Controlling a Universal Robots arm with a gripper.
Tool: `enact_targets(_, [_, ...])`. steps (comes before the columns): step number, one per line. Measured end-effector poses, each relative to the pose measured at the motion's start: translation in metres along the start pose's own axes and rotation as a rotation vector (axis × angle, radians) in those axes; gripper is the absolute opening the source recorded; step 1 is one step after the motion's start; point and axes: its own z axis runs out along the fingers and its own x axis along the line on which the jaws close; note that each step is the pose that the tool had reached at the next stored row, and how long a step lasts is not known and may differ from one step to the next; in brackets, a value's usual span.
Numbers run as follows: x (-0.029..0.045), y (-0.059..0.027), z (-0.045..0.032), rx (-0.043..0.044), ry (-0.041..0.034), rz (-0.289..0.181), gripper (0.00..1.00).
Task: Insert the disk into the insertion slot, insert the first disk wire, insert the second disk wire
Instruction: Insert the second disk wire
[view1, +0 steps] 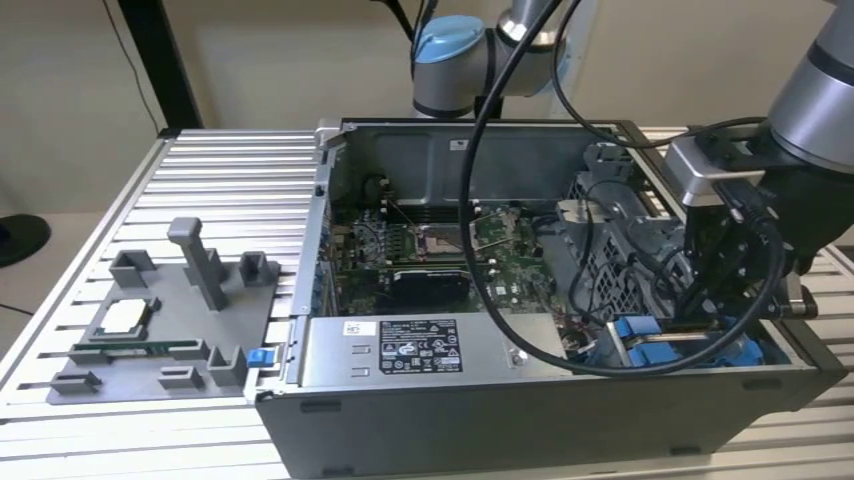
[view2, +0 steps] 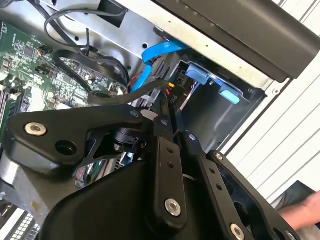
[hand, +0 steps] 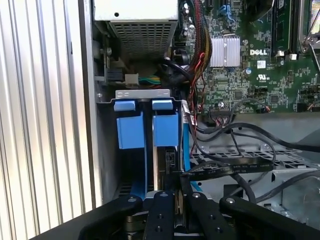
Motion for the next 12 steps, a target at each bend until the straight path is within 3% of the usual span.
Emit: enact_targets(12, [0.0004,0.0002,0.0061,-0.0004,-0.0007,0.006,0.0])
